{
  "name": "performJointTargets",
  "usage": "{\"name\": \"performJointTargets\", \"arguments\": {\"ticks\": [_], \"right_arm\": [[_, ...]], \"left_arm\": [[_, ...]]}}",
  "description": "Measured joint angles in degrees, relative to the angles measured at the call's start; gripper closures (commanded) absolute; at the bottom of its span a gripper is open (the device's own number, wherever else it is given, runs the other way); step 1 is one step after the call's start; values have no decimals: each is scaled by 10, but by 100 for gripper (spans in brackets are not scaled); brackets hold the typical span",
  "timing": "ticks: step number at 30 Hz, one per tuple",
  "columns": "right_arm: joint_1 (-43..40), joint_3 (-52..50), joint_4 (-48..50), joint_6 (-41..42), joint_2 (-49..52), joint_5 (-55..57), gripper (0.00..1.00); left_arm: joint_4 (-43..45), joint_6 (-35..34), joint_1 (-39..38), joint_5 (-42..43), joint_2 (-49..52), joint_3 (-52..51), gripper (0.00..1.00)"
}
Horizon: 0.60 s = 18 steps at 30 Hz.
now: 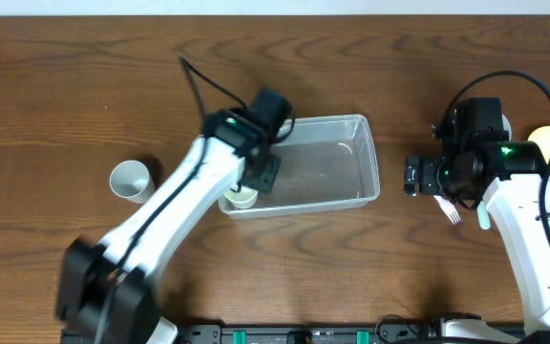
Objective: Pack container
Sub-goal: 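Place the white cup in the container beside the yellow cup, then grasp the grey cup with the left gripper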
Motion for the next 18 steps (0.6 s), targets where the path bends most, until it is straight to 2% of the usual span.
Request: {"name": "performJointTargets", "arguments": {"ticks": [4,8,13,18], "right_arm": [[0,0,0,0,0,0,1],[0,0,0,0,0,0,1],[0,0,0,0,0,0,1],[0,0,0,0,0,0,1]], "left_arm": [[-10,0,31,-31,-90,36,40],[-35,-12,112,-50,-144,41,37],[-46,-43,236,-54,-131,27,37],[-33,-58,315,-38,-81,-19,37]]}}
